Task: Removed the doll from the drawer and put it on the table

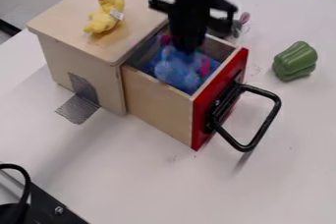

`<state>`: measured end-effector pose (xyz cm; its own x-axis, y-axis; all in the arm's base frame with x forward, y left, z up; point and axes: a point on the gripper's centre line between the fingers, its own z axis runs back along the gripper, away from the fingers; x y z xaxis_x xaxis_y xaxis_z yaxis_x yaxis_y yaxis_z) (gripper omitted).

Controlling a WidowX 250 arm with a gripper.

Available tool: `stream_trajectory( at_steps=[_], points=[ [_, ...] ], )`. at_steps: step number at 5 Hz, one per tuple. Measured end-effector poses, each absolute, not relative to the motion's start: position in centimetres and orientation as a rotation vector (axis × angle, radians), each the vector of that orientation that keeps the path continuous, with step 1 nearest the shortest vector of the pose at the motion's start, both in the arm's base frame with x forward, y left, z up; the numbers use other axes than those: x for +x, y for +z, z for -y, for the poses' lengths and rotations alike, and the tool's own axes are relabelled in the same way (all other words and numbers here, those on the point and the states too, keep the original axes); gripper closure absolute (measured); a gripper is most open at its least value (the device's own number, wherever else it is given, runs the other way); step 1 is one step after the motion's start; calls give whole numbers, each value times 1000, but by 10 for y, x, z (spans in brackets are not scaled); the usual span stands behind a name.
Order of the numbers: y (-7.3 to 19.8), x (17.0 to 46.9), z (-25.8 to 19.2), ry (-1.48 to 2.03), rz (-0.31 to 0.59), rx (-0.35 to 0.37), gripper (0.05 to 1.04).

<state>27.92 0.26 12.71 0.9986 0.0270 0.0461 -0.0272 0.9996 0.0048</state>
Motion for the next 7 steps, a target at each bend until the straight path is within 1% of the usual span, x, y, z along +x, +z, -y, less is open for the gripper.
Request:
stream_trajectory(
  at_steps=[1,2,3,4,5,6,7],
  points=[
    [167,264,-7,32,128,-23,1005],
    [188,232,-15,14,186,-48,1005],
    [178,200,-19,-11,182,-60,1005],
    [154,174,-19,-44,141,-41,1005],
    [134,167,-20,-55,157,-24,1005],
    [113,169,-23,-53,189,-4,1005],
    [88,172,-26,-56,197,13,1005]
  ],
)
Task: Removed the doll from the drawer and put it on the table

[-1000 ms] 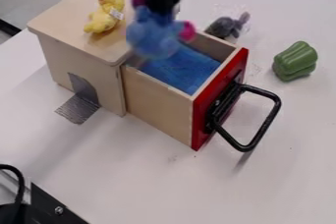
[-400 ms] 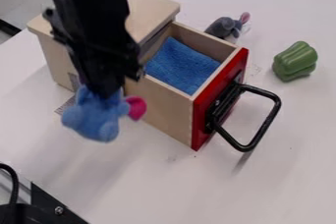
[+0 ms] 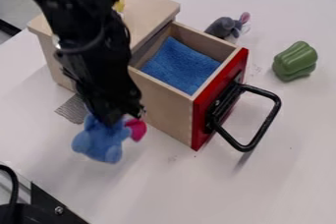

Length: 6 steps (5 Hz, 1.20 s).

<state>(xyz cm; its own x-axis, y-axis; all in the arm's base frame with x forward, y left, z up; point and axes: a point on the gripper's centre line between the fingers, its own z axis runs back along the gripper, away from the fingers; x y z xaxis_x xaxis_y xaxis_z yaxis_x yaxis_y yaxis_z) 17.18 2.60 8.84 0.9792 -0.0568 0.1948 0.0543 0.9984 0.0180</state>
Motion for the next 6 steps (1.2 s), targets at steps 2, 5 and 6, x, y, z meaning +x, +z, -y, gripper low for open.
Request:
stream_trajectory(
  at_steps=[2,5,6],
  points=[
    [63,165,-27,-73,174,18,986],
    [76,155,-32,-106,171,33,192],
    [104,149,-31,-134,162,41,79]
  ],
)
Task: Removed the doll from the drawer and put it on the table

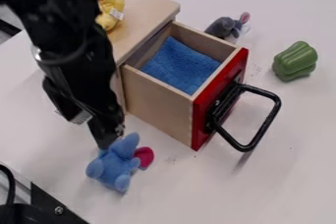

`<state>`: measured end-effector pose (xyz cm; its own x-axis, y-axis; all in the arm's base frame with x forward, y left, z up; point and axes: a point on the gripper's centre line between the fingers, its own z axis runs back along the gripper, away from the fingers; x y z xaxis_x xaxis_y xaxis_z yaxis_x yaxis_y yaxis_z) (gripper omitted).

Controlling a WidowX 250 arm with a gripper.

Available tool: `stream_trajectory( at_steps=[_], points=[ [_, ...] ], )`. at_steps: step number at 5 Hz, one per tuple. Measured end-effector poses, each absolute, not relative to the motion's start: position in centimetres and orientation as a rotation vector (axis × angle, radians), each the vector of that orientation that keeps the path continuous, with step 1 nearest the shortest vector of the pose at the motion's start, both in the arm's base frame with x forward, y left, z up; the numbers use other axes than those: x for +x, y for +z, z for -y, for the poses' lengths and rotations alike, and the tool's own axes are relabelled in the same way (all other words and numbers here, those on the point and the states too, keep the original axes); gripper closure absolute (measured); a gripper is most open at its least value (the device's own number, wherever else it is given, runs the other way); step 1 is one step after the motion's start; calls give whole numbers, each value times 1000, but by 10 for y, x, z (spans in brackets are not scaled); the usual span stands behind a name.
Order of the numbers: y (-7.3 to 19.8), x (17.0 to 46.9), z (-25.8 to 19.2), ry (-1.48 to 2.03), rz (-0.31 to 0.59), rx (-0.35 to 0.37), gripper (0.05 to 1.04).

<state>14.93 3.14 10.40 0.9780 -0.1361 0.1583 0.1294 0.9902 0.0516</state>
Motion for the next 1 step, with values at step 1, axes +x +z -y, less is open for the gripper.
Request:
stream_trajectory(
  at_steps=[1],
  points=[
    [124,140,-31,-141,138,55,85]
  ],
)
